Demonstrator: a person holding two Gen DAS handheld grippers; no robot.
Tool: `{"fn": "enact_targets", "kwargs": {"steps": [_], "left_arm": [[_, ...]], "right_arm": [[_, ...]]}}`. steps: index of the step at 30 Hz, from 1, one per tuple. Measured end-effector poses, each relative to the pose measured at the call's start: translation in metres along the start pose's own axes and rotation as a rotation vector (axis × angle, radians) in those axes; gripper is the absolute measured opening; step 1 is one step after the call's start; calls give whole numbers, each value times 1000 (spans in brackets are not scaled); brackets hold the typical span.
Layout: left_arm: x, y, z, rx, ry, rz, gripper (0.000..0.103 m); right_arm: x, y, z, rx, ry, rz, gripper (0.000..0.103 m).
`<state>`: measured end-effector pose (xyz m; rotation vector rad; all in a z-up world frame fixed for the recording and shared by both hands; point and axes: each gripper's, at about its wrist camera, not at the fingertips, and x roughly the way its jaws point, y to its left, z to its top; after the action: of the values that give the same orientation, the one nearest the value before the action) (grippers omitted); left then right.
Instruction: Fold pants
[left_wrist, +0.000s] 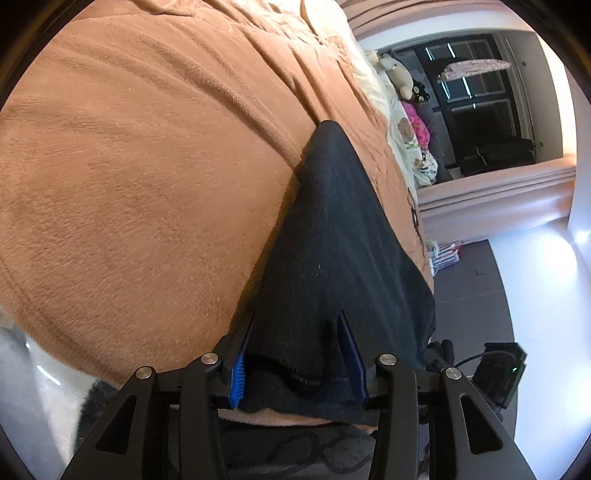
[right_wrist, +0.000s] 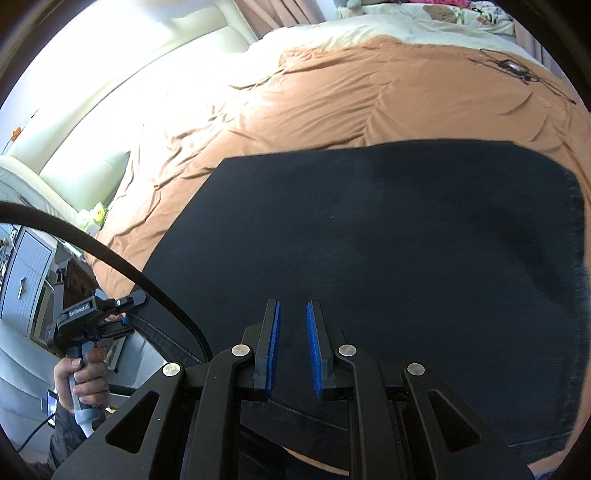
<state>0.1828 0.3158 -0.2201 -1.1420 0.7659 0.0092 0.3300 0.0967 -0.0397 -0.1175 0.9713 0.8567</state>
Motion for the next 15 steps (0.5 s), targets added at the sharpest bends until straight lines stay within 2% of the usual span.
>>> {"fn": "enact_targets", "kwargs": {"steps": [4, 7, 9, 15], "left_arm": [[2, 4, 3, -34, -13, -8, 43], [1, 1, 1, -23, -12, -4, 35], [-2, -1, -1, -13, -13, -8, 25], [-9, -13, -3, 26, -34, 10, 23]], "right_arm": [[21, 6, 0, -4, 32, -6, 12], [37, 11, -2, -2, 62, -36, 12], [42, 12, -5, -5, 68, -49, 12], [45, 23, -23, 6, 92, -53, 11]]}}
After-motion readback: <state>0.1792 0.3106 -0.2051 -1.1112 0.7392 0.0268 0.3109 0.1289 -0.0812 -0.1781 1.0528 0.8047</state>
